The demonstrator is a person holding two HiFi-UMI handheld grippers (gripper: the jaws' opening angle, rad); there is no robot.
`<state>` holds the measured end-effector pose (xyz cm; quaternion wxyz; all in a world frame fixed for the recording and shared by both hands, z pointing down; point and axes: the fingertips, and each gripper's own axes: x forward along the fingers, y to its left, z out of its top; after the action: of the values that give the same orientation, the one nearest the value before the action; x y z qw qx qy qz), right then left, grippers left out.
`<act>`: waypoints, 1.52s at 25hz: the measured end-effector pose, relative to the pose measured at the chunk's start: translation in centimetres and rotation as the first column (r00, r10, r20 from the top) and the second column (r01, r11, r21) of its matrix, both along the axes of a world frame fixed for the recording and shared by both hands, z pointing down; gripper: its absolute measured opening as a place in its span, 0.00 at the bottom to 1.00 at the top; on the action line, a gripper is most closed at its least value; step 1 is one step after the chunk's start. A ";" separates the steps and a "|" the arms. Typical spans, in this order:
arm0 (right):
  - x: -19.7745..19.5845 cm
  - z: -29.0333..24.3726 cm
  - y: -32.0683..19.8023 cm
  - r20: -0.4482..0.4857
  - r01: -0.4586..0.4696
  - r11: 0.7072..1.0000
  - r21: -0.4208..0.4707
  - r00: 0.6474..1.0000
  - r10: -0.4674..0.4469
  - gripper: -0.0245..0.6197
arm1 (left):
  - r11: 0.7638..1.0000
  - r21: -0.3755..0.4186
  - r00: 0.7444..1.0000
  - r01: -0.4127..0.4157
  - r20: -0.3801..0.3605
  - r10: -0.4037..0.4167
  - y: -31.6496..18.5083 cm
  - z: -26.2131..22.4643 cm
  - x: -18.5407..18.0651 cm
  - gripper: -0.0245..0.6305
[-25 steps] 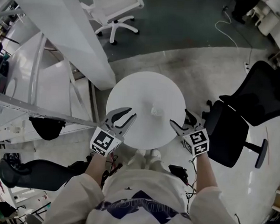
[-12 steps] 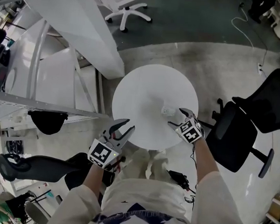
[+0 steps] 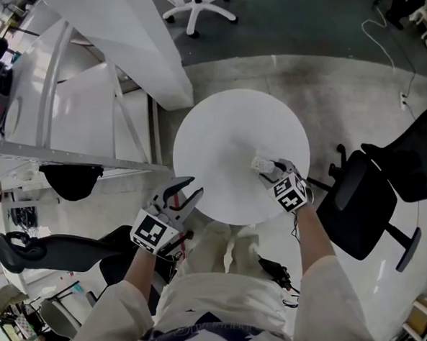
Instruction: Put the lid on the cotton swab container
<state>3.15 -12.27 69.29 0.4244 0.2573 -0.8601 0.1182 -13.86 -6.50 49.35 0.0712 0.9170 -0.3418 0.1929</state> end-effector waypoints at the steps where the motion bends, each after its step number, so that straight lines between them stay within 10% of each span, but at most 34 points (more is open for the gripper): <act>1: 0.0 0.0 -0.1 0.001 -0.001 1.000 0.007 1.000 0.001 0.41 | 1.000 0.000 1.000 -0.003 0.000 0.003 -0.1 0.0 0.1 0.19; 16: 0.1 0.0 0.1 -0.013 0.020 1.000 0.020 1.000 -0.020 0.40 | 0.949 0.125 0.952 -0.288 0.144 0.270 -10.2 -1.5 7.8 0.20; 22: 0.0 0.0 0.1 -0.023 0.036 0.999 0.033 0.999 -0.035 0.40 | 0.888 0.004 0.851 -0.459 0.287 0.439 -14.0 4.3 14.5 0.20; 38: 0.3 -0.1 0.2 -0.029 0.052 0.998 0.043 0.998 -0.051 0.39 | 0.822 -0.155 0.768 -0.548 0.298 0.568 -11.8 10.6 19.6 0.20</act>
<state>3.46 -12.06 69.16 0.4334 0.2459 -0.8628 0.0849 5.74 -18.31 59.95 -0.0206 0.9286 -0.0552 0.3663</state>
